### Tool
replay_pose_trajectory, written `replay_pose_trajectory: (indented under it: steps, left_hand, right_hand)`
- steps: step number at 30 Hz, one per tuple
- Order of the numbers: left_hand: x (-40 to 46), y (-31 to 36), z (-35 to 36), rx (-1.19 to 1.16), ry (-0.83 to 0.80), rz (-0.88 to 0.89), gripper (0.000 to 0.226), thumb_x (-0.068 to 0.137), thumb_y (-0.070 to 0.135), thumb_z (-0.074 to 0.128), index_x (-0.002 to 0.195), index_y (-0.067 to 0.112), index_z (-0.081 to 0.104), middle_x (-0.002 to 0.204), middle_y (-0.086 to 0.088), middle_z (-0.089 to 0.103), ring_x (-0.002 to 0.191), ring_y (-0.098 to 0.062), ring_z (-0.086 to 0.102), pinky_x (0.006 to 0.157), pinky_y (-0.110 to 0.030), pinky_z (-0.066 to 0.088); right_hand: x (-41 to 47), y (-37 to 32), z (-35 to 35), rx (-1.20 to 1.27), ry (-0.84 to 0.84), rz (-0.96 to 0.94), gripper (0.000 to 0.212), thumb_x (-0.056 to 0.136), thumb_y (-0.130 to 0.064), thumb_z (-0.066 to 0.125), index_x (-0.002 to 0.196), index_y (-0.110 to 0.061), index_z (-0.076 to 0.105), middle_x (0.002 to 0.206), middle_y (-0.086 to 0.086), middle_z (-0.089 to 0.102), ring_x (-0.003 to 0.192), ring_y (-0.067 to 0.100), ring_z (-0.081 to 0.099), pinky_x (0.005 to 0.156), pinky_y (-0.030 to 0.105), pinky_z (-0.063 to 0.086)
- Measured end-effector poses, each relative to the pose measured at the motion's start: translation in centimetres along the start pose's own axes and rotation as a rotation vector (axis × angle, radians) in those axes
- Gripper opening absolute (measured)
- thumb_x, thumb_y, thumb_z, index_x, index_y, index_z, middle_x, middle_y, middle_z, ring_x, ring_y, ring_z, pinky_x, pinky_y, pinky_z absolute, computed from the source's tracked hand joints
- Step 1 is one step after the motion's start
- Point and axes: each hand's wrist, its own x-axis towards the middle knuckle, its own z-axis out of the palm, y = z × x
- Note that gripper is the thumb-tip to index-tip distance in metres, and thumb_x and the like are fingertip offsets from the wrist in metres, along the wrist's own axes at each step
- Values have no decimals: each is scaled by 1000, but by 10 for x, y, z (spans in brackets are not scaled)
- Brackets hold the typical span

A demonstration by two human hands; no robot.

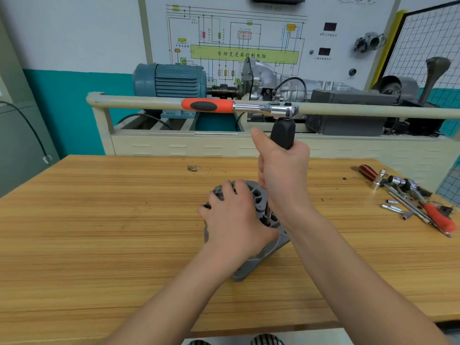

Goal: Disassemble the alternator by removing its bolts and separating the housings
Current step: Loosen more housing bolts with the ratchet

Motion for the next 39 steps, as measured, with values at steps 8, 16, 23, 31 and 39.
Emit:
replay_pose_trajectory:
  steps: [8, 16, 23, 31, 39]
  left_hand:
    - [1, -1, -1, 15, -14, 27, 87, 64, 65, 69, 127, 17, 32, 134, -3, 39, 122, -35, 38, 94, -53, 35]
    - [5, -13, -9, -61, -33, 108, 70, 55, 54, 76, 105, 25, 38, 106, 9, 48, 113, -29, 42, 86, -46, 35]
    - [11, -30, -17, -119, -114, 203, 72, 50, 49, 78, 107, 26, 41, 83, 15, 49, 112, -31, 44, 93, -49, 39]
    - [21, -45, -28, -245, -198, 324, 74, 51, 41, 86, 112, 15, 55, 104, -12, 66, 98, -22, 56, 90, -44, 47]
    - [26, -52, -31, -278, -270, 393, 95, 47, 54, 78, 132, 21, 50, 125, 6, 59, 123, -19, 47, 105, -45, 38]
  right_hand:
    - [-2, 0, -2, 16, -82, -26, 46, 92, -15, 62, 56, -15, 33, 50, 3, 24, 40, 10, 21, 39, 19, 24]
    - [8, 2, -6, 108, -391, 60, 55, 95, -14, 57, 45, -20, 35, 38, -6, 26, 29, 9, 19, 37, 13, 20]
    - [17, 7, -3, 197, -642, 87, 47, 88, -15, 56, 46, -21, 36, 36, -7, 28, 28, 7, 20, 37, 11, 21]
    - [30, 15, 6, 330, -991, 182, 49, 89, -11, 55, 49, -21, 28, 37, -8, 24, 27, 5, 20, 37, 8, 21]
    - [51, 23, 17, 555, -1477, 386, 39, 90, -17, 61, 63, -16, 34, 46, -7, 29, 30, 8, 17, 35, 13, 16]
